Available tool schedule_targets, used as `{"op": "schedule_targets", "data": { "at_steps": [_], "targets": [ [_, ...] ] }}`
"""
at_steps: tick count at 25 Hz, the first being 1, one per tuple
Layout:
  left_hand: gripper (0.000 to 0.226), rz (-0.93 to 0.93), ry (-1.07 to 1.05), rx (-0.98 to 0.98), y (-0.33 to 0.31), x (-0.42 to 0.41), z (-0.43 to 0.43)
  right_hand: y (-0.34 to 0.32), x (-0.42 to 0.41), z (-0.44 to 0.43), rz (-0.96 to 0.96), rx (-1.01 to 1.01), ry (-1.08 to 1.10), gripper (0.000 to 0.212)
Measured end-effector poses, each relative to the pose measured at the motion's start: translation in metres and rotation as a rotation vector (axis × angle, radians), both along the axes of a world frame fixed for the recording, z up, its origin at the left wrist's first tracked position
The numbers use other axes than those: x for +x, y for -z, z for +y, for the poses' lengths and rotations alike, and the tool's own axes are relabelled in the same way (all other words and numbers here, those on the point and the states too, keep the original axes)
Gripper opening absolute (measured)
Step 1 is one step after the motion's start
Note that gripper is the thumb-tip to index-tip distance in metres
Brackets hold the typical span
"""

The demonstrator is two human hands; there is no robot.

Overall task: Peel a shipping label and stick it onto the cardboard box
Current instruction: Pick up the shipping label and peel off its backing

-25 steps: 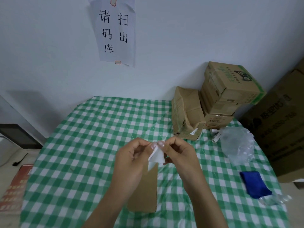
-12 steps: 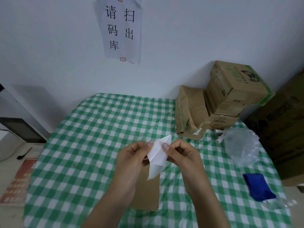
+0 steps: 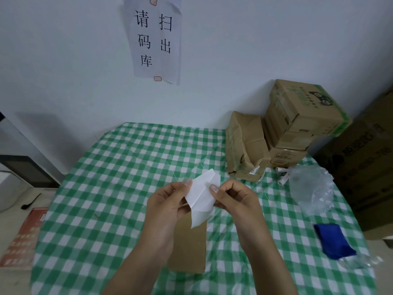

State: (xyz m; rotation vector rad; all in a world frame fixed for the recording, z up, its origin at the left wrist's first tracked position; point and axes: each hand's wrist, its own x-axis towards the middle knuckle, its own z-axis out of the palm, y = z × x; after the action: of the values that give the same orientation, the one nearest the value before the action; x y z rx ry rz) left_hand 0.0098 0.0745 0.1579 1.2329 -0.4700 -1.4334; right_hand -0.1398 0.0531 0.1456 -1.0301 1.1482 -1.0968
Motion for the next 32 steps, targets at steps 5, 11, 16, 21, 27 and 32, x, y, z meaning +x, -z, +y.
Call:
{"op": "schedule_targets", "data": {
  "at_steps": [5,11,16,21,27,32],
  "targets": [
    [0.014,0.021,-0.042,-0.013,-0.002,0.002,-0.001,0.001,-0.004,0.001,0.006,-0.003,0.021,0.020],
    [0.014,0.059,-0.095,-0.013,-0.001,0.002,0.001,0.002,-0.004,-0.001,0.017,-0.008,0.033,0.021],
    [0.017,0.020,-0.101,-0.031,-0.001,0.003,0.002,0.002,-0.005,0.000,0.024,0.012,-0.010,0.018],
    [0.027,-0.138,0.005,-0.063,-0.003,0.008,0.000,-0.003,-0.004,0.005,0.101,0.060,-0.194,0.029],
    [0.030,-0.192,0.083,-0.074,-0.003,0.003,0.003,-0.004,-0.003,0.001,0.058,0.107,-0.021,0.030],
    [0.035,-0.173,0.089,-0.057,0.001,0.006,0.000,-0.003,-0.003,0.001,0.067,0.082,-0.006,0.035]
  ]
}}
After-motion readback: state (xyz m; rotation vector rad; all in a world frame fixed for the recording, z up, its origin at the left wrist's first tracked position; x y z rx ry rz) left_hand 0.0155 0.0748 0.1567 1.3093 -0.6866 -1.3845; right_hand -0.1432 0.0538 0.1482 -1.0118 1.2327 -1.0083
